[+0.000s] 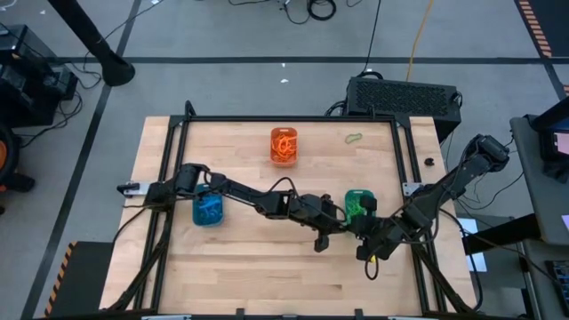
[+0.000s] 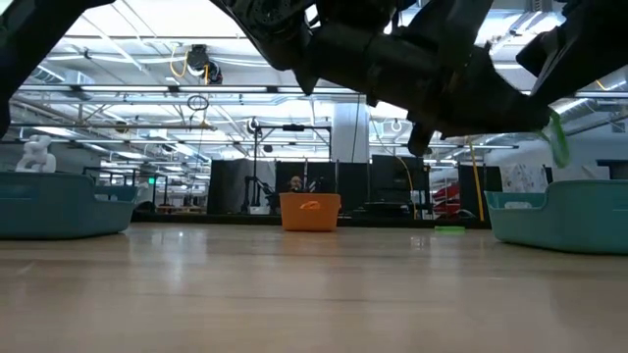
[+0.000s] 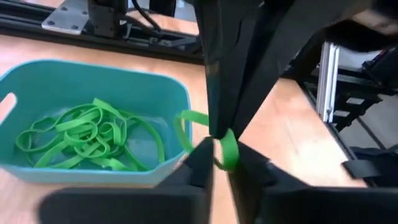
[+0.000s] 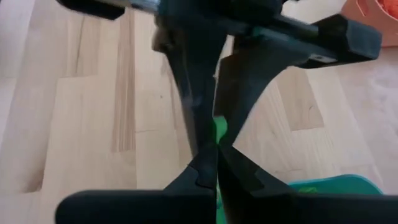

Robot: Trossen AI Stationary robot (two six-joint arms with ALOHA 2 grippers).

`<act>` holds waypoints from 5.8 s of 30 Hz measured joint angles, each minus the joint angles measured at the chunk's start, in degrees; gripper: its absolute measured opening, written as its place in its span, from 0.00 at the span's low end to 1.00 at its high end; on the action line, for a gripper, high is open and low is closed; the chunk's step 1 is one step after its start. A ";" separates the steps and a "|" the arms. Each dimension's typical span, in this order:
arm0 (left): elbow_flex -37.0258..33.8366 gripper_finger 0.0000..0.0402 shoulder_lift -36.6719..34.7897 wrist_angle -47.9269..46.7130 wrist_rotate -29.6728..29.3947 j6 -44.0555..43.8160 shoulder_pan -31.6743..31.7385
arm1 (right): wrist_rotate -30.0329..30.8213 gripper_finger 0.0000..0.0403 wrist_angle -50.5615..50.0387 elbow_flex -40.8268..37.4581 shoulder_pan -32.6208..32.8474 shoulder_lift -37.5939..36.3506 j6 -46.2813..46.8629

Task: Sort rubber bands into baskets
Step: Put the green rubber band into the green bin

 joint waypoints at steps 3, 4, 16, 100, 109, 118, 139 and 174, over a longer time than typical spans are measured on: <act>0.00 0.02 0.00 -0.97 -0.04 0.57 -0.01 | -0.33 0.00 0.30 -0.02 0.02 0.00 -0.60; 0.00 0.02 0.00 -0.99 -0.04 0.95 -0.01 | -0.42 0.00 0.27 -0.02 0.03 0.00 -0.72; 0.00 0.01 0.00 -2.10 -0.06 1.31 1.04 | -1.75 0.27 -4.77 -0.02 -0.07 -3.16 -0.70; 15.49 0.51 -9.49 -77.70 -33.19 3.36 2.37 | -26.91 0.43 14.43 0.02 -89.78 19.81 -21.86; -0.30 0.51 -18.29 -59.97 -32.81 -0.23 0.69 | -27.62 0.41 16.89 1.52 -90.14 25.72 -20.20; -0.57 0.51 -18.45 -59.10 -33.00 0.25 -1.05 | -30.40 0.09 14.44 2.05 -89.86 26.27 -21.63; -2.10 0.51 -18.40 -55.55 -32.72 1.38 -1.32 | -32.62 0.01 8.05 1.70 -80.81 9.39 -21.08; -2.10 0.51 -18.40 -54.17 -31.45 1.21 -2.65 | -28.04 0.32 9.64 2.06 -80.56 27.12 -22.50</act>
